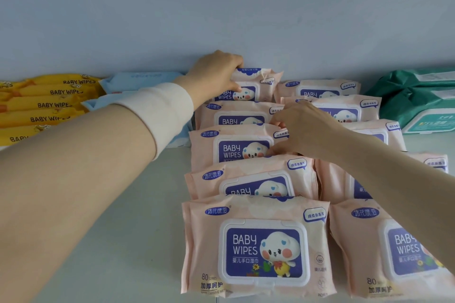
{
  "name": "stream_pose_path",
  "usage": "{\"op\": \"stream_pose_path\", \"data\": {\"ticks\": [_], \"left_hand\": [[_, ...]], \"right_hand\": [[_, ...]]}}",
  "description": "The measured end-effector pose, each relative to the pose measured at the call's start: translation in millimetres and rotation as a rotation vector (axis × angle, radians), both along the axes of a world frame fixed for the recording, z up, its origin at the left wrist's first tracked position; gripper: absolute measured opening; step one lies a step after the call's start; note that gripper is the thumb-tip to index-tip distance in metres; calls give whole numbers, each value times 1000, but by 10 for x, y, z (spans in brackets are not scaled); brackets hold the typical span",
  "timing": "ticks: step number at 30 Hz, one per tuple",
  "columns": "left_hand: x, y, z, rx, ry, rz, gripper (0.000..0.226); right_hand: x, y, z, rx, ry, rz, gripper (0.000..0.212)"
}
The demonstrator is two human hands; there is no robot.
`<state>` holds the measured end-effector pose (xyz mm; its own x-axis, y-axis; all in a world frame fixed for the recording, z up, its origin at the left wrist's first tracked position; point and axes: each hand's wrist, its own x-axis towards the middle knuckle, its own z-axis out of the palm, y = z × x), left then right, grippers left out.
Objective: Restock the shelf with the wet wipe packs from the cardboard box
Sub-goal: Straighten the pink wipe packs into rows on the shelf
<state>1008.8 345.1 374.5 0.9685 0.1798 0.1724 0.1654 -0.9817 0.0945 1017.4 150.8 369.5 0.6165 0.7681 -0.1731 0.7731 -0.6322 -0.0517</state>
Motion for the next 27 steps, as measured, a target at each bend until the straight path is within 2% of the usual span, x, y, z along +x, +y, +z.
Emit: {"op": "stream_pose_path", "data": {"ticks": [2, 4, 6, 8, 11, 14, 18, 22, 27], "left_hand": [[-39, 2, 19, 6, -37, -37, 39], [-117, -1, 46, 36, -161, -126, 35], [-214, -11, 60, -15, -202, -244, 30], [-286, -20, 37, -90, -10, -273, 34], [-296, -29, -59, -136, 334, -171, 43], [-273, -21, -115, -200, 430, -101, 48], [-260, -24, 1, -219, 353, -79, 48], [-271, 1, 112, -241, 142, -38, 44], [-319, 16, 21, -49, 3, -19, 28]], "right_hand": [[2, 4, -7, 0, 0, 5, 65], [7, 2, -9, 0, -4, 9, 64], [6, 1, -9, 3, -5, 7, 65], [3, 3, -11, 3, -7, 8, 67], [-5, 10, -12, 1, -16, 3, 68], [-11, 8, -12, 1, -25, 2, 67], [-20, 24, -11, 10, -23, -15, 65], [-13, 35, -23, 4, -37, -51, 65], [21, 75, 24, 154, -109, -123, 56]]}}
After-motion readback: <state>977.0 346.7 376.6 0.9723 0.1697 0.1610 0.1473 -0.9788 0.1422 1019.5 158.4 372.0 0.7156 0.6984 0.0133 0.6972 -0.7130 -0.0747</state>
